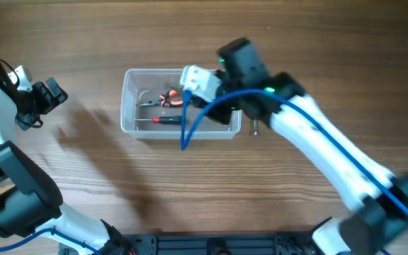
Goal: Pack container
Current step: 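Place the green screwdriver into the box and release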
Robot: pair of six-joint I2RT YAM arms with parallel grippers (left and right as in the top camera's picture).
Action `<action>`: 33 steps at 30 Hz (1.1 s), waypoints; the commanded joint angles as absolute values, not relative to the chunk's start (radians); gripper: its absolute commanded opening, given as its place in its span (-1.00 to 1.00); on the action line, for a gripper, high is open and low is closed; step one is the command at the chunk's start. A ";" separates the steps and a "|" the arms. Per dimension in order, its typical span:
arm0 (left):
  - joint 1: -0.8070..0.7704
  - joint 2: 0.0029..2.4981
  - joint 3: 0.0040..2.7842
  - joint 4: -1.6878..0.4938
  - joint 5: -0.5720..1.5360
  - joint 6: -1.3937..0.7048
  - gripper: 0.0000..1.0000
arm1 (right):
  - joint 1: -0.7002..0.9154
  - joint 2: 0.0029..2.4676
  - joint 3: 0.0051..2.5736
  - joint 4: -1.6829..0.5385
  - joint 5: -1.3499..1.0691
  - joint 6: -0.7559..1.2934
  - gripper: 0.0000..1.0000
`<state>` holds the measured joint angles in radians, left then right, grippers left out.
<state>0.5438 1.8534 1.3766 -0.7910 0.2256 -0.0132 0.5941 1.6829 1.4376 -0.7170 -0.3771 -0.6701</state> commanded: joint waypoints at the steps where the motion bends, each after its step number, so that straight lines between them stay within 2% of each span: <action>1: 0.548 1.855 1.394 -0.788 0.227 -0.015 1.00 | 0.591 1.841 1.425 -0.693 -0.392 -0.815 -0.91; 7: 0.548 1.855 1.394 -0.788 0.227 -0.015 0.99 | 0.591 2.016 1.425 -0.686 -0.258 -0.812 -0.92; 8: 0.548 1.855 1.394 -0.789 0.227 -0.015 1.00 | 0.591 2.019 1.425 -0.673 -0.258 -0.808 -0.72; 9: 0.548 1.855 1.394 -0.788 0.227 -0.015 1.00 | 0.591 2.019 1.425 -0.660 -0.257 -0.800 -0.23; 10: 0.548 1.855 1.394 -0.788 0.227 -0.015 1.00 | 0.591 2.017 1.430 -0.640 -0.239 -0.762 -0.01; 14: 0.548 1.855 1.394 -0.788 0.227 -0.015 1.00 | 0.591 1.991 1.518 -0.653 -0.068 -0.480 0.02; 19: 0.548 1.855 1.394 -0.788 0.227 -0.015 1.00 | 0.566 1.839 1.734 -0.809 0.070 -0.154 0.10; 23: 0.548 1.855 1.394 -0.788 0.227 -0.015 1.00 | 0.461 1.709 1.778 -0.865 0.072 0.089 0.02; 27: 0.548 1.855 1.394 -0.788 0.227 -0.015 1.00 | 0.317 1.715 1.752 -1.028 0.072 0.320 0.01; 33: 0.548 1.855 1.394 -0.788 0.227 -0.015 1.00 | 0.272 1.856 1.592 -1.045 0.015 0.371 0.05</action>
